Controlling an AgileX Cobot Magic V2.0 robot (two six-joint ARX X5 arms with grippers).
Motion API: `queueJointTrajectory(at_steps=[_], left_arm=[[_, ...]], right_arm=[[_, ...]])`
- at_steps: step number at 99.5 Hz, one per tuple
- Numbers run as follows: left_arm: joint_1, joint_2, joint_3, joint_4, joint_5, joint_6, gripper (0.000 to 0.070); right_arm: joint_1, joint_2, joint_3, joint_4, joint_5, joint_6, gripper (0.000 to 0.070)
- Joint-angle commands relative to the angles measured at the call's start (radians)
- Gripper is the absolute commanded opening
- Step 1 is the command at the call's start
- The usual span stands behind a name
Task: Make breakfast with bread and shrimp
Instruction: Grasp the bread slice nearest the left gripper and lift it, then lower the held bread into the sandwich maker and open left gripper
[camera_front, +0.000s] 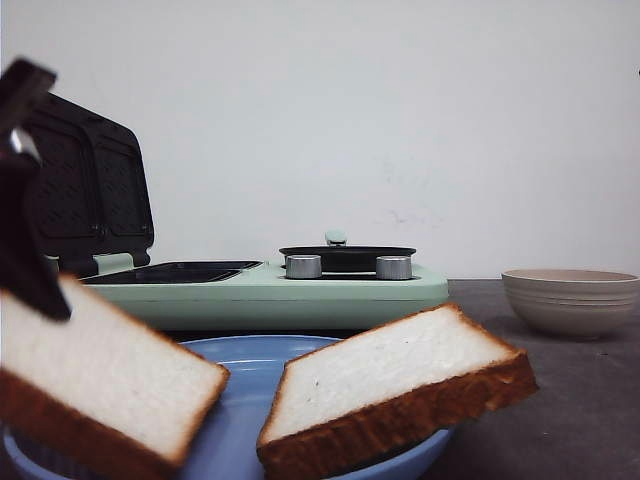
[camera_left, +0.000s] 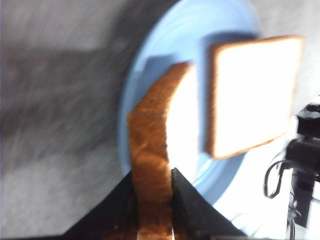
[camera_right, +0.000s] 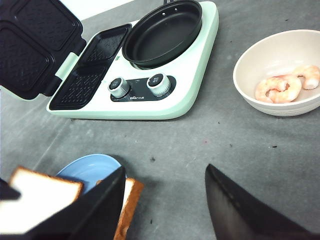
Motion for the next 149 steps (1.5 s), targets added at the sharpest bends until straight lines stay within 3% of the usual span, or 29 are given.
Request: queueJointTrajectory(at_steps=[1,35,45,57,68,94,115,149], left_arm=[[0.001,-0.014,0.024,0.013,0.006,-0.001,0.0000],[0.012,-0.103,0.032,0.172,0.067,-0.163,0.0000],[0.012,-0.118,0.035,0.276,0.071,-0.255,0.0000],[0.012,-0.121,0.077,0.397,0.008,-0.352,0.0000],[0.011,-0.114,0.161,0.433,-0.101,-0.360,0.0001],[0.011,0.010,0.463,0.408,-0.295,-0.285,0.0003],[0.011,0.198,0.744,0.273,-0.426,-0.165,0.0003],[-0.008,0.528,1.196,-0.058,-0.678,0.071,0.0003]], right_arm=[[0.004,0.002,0.016,0.008,0.004,-0.013,0.0312],[0.004,0.002,0.016,0.008,0.004,-0.013,0.0312],[0.004,0.002,0.016,0.006,0.004,-0.013,0.0312],[0.004,0.002,0.016,0.006,0.004,-0.016,0.0312],[0.004,0.002,0.016,0.006,0.004,-0.021,0.0312],[0.006,0.002,0.016,0.006,0.020,-0.035,0.0312],[0.023,0.002,0.016,0.006,0.031,-0.043,0.0312],[0.024,0.002,0.016,0.006,0.040,-0.042,0.0312]])
